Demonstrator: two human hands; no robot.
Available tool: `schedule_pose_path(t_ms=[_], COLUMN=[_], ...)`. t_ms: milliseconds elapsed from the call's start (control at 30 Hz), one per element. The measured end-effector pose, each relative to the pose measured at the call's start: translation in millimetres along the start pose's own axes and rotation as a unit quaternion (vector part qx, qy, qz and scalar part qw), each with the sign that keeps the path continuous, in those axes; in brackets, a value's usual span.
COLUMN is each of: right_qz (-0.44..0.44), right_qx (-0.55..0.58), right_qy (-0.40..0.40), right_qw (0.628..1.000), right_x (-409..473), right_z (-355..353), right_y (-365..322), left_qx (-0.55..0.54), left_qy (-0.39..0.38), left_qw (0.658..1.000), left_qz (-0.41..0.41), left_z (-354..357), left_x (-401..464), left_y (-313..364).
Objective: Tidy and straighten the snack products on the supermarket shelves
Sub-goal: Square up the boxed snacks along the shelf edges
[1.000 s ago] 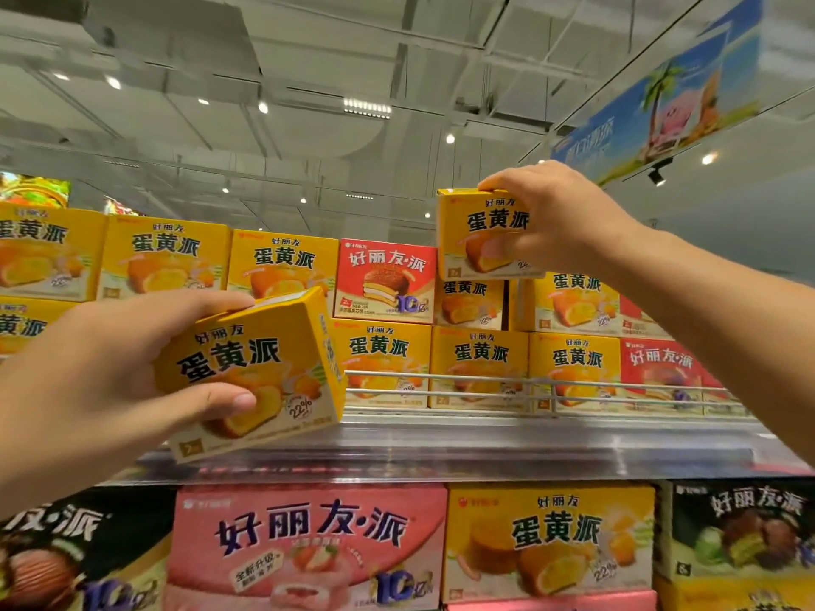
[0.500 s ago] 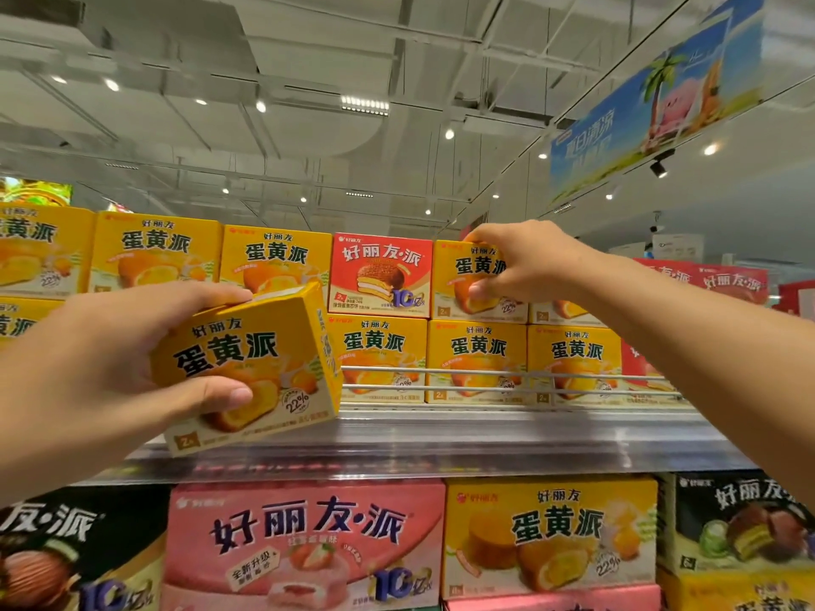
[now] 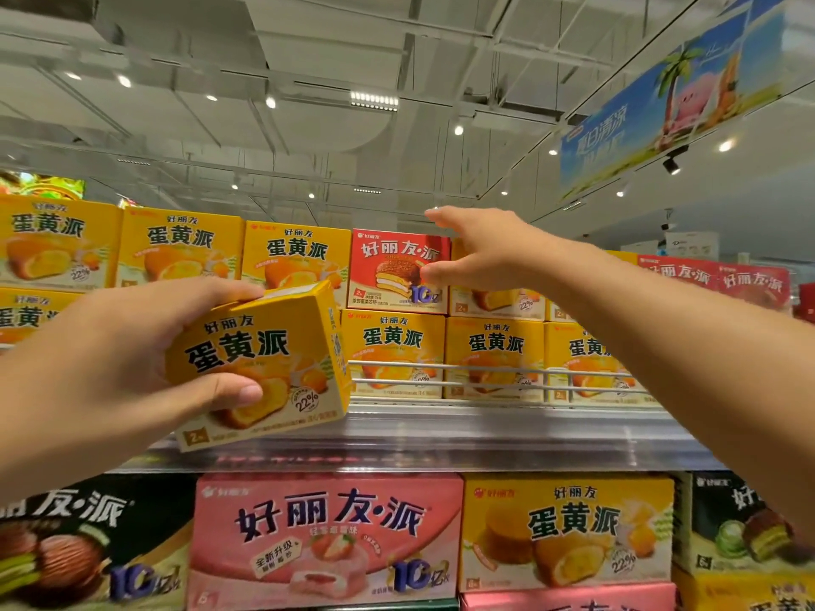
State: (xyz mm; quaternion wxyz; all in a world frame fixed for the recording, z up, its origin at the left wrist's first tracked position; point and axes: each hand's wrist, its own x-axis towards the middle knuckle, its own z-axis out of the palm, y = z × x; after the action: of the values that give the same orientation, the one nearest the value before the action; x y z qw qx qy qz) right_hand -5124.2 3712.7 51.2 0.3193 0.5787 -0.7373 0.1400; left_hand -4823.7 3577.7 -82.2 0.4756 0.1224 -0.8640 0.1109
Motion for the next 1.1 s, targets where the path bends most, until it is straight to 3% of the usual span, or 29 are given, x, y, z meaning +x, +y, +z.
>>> schedule_pose_path(t_ms=[133, 300, 467, 667, 767, 900, 1100], right_qz=[-0.032, -0.016, 0.003, -0.041, -0.058, -0.046, -0.049], right_qx=[-0.073, -0.031, 0.029, 0.050, 0.112, 0.207, 0.242], right_qy=[0.043, 0.116, 0.120, 0.148, 0.138, 0.087, 0.029], right_qw=[0.996, 0.993, 0.992, 0.987, 0.982, 0.973, 0.968], right_x=[5, 8, -1, -32, -54, -98, -164], right_z=[20, 26, 22, -5, -25, -36, -17], right_y=[-17, -20, -22, -33, -35, -31, -15], left_qx=[0.006, -0.024, -0.016, -0.033, -0.053, -0.001, -0.032], left_qy=[0.047, 0.057, 0.027, -0.029, -0.003, 0.032, 0.028], left_qw=[0.999, 0.998, 0.999, 0.999, 0.999, 0.999, 0.999], left_qz=[0.013, -0.012, -0.007, -0.013, 0.001, 0.028, 0.008], left_z=[-10, -20, -25, -33, -40, -53, -56], left_x=[-1, -11, -21, -21, -11, 17, 92], left_y=[22, 39, 26, -24, -40, -10, 33])
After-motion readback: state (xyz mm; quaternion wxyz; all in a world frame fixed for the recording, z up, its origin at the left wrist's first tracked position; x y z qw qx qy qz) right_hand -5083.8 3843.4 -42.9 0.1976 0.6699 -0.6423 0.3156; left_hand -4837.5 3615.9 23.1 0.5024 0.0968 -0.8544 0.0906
